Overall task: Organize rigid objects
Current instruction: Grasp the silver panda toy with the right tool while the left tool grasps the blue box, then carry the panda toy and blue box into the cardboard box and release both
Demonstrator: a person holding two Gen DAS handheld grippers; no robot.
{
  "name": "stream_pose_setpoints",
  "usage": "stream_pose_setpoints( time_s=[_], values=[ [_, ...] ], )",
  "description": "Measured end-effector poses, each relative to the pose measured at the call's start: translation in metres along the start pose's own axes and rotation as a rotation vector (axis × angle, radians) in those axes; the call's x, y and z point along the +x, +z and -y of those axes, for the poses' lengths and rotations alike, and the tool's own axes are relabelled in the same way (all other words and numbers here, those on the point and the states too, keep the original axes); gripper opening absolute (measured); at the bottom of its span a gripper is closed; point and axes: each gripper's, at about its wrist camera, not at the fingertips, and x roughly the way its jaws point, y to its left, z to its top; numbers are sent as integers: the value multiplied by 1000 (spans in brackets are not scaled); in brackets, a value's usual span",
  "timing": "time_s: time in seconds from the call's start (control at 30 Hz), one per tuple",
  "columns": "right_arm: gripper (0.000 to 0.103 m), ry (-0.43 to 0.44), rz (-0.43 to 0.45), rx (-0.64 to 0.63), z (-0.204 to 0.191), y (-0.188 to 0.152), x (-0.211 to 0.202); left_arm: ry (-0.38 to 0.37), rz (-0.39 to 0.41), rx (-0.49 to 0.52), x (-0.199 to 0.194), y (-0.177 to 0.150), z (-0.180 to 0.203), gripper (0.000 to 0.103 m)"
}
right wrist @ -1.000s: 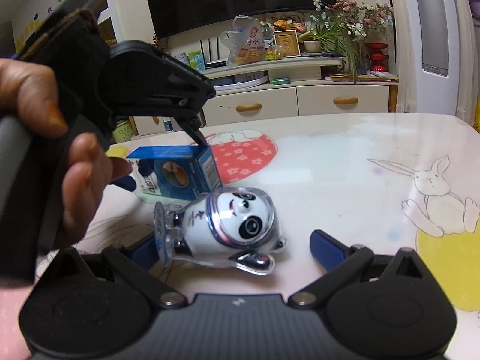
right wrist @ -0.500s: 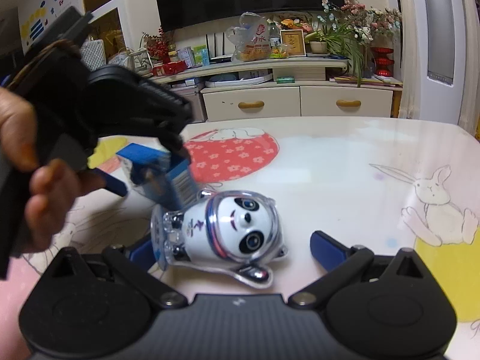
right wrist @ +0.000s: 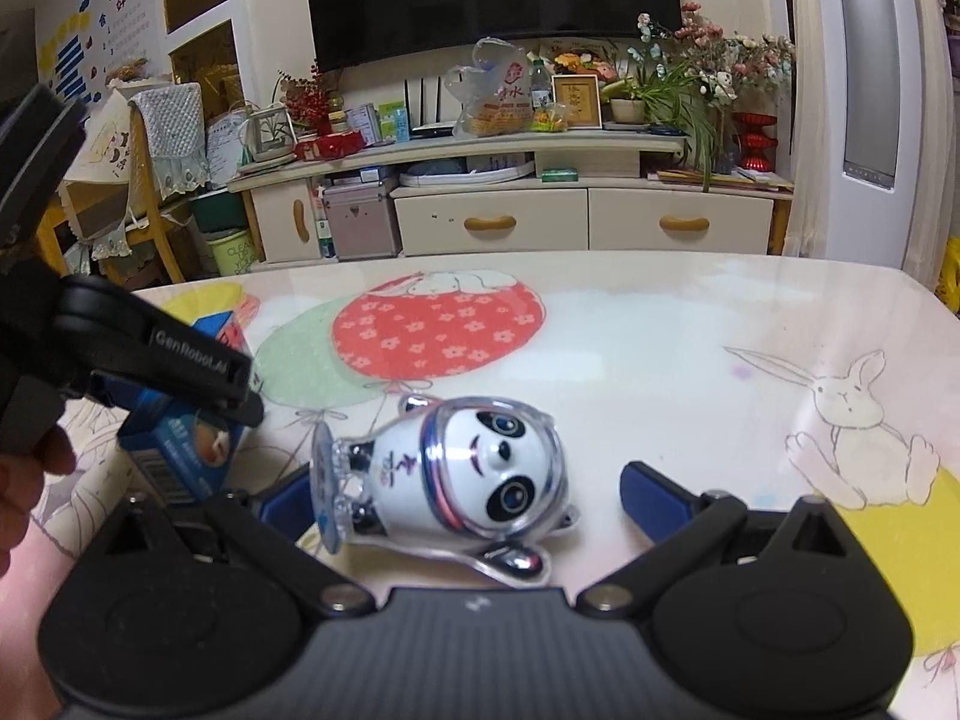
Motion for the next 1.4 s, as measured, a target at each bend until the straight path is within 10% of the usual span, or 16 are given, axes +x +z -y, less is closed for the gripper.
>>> stream_pose_setpoints(
  time_s=[0.17,1.4],
  values=[
    [95,14,-11,-6,-2,1,4,-2,25,21,-11,-16,7,31],
    [84,-25,32,-155,-54,-28,-33,19,99,118,-107,-126,-54,30]
  ],
)
